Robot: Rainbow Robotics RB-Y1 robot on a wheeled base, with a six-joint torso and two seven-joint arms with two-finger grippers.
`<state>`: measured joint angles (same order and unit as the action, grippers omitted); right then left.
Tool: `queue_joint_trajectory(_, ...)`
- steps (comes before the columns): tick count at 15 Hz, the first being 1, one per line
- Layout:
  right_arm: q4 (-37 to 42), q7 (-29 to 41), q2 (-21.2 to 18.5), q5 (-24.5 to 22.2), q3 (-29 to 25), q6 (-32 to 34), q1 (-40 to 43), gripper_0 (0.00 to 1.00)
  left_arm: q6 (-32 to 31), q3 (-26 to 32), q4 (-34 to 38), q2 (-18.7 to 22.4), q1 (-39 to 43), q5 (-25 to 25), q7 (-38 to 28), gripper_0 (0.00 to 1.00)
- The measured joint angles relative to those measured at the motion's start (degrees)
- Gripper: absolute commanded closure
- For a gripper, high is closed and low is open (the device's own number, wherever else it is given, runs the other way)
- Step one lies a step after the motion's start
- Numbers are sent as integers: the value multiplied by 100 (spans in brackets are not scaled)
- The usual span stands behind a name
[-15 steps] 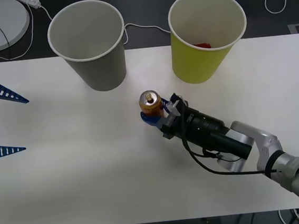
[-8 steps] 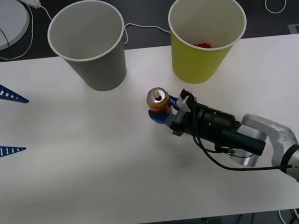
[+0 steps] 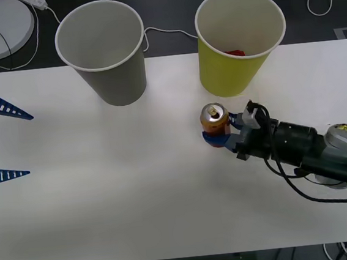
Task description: Put the can into the green bin and the plastic bottle into the gray bin
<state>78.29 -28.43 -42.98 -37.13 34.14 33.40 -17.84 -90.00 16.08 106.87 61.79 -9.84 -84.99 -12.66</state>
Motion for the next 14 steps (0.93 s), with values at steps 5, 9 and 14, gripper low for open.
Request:
queue_joint_trajectory(5, 64, 1886, -92, -2114, -1638, 1713, 257, 100, 0, 0, 0, 0, 0, 0, 0, 0)
queue_joint_trajectory(9, 789, 3510, -124, -3476, -2811, 2455, 600, 100, 0, 0, 0, 0, 0, 0, 0, 0)
queue_joint_trajectory(14, 1938, 5336, -263, -4212, -3664, 2885, 1087, 100, 0, 0, 0, 0, 0, 0, 0, 0)
